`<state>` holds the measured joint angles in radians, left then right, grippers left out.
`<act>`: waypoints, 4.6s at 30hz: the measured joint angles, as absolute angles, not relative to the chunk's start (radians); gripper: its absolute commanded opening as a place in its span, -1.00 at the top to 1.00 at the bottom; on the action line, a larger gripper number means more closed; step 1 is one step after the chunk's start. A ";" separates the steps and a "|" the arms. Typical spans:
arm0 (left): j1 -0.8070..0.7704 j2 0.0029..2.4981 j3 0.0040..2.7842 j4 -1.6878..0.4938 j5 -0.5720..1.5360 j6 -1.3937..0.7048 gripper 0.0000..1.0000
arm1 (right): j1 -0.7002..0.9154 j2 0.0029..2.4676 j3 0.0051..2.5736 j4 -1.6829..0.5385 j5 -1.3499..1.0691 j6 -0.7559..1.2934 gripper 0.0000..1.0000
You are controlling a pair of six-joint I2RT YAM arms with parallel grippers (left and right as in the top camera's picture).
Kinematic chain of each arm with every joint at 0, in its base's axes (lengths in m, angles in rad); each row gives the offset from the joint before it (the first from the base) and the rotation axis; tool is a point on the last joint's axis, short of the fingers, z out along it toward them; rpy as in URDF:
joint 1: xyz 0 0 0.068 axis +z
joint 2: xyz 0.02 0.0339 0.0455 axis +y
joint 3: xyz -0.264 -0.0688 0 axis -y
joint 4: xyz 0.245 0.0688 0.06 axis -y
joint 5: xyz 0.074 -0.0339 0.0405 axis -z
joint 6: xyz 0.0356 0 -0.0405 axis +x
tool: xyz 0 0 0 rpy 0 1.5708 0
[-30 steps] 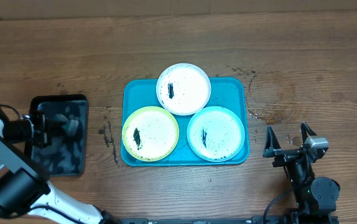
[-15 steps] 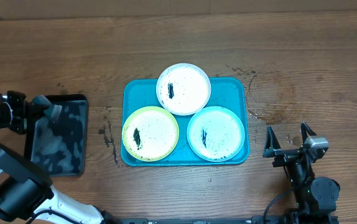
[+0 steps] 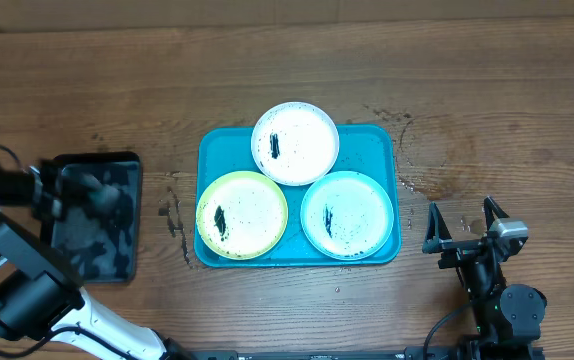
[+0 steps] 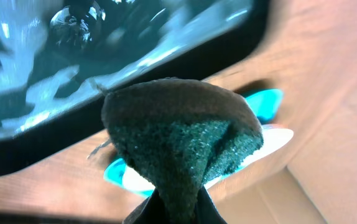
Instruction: Clean dirty plates on tray and stack at the side
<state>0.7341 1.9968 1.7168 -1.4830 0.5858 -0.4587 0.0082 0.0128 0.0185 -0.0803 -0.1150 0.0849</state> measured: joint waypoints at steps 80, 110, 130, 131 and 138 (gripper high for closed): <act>-0.222 1.775 1.375 -1.218 0.108 -0.570 0.63 | 0.008 0.013 0.019 -0.080 -0.115 0.084 -1.00; 0.165 1.658 1.545 -1.417 0.077 -0.597 -1.00 | 0.007 0.041 0.138 0.255 -0.570 0.434 -1.00; 0.165 1.663 1.543 -1.424 0.078 -0.597 -0.99 | 0.318 1.253 1.052 -0.582 -0.793 0.420 -0.33; 0.165 1.663 1.543 -1.425 0.078 -0.597 -0.99 | 0.416 1.287 1.053 -0.580 -0.662 0.469 -0.31; 0.165 1.663 1.543 -1.428 0.089 -0.597 -1.00 | 0.617 1.538 1.085 -0.601 -0.316 0.605 -0.32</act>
<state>0.1654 1.6630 1.5433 -1.4281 0.0891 -0.5968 0.6167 1.5383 1.0847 -0.6006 -0.3161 0.6048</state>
